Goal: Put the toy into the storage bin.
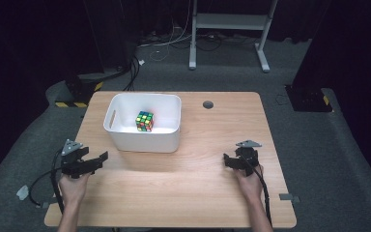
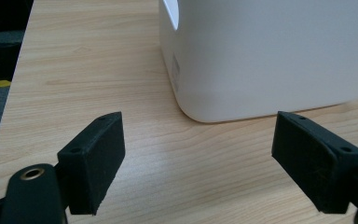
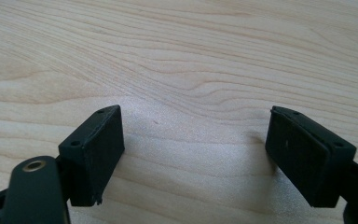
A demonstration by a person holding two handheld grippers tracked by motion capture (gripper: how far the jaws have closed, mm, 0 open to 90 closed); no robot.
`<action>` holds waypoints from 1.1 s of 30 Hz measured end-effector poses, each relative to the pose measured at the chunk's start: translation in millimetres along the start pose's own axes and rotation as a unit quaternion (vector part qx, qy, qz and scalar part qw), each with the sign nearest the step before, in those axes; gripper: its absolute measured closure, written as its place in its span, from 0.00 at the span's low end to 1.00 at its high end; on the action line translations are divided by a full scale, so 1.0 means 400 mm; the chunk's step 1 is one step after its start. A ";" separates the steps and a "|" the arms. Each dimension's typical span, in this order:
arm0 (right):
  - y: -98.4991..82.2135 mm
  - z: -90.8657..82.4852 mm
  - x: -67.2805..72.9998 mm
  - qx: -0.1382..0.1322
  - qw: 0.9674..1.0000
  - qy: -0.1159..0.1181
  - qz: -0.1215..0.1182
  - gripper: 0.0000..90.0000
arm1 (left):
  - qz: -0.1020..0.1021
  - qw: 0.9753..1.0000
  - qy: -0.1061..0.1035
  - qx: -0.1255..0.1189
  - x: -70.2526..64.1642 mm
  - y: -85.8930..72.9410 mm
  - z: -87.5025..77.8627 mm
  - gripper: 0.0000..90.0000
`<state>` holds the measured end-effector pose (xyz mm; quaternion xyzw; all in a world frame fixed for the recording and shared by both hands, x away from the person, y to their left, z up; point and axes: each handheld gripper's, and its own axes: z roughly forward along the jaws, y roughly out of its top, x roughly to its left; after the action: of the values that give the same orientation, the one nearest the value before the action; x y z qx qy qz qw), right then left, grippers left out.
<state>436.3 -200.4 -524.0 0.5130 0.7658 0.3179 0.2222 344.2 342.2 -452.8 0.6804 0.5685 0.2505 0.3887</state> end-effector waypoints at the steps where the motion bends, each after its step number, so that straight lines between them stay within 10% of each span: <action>1: 0.000 0.000 0.000 0.000 1.000 0.000 0.000 0.22 | -0.001 1.000 0.000 0.001 0.000 -0.002 0.002 0.19; 33: 0.000 0.000 0.000 0.000 1.000 0.000 0.000 0.22 | -0.003 1.000 0.025 0.017 0.014 -0.044 0.053 0.18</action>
<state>436.3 -200.4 -524.0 0.5131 0.7657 0.3179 0.2221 351.7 343.3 -480.0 0.6785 0.5845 0.2567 0.3633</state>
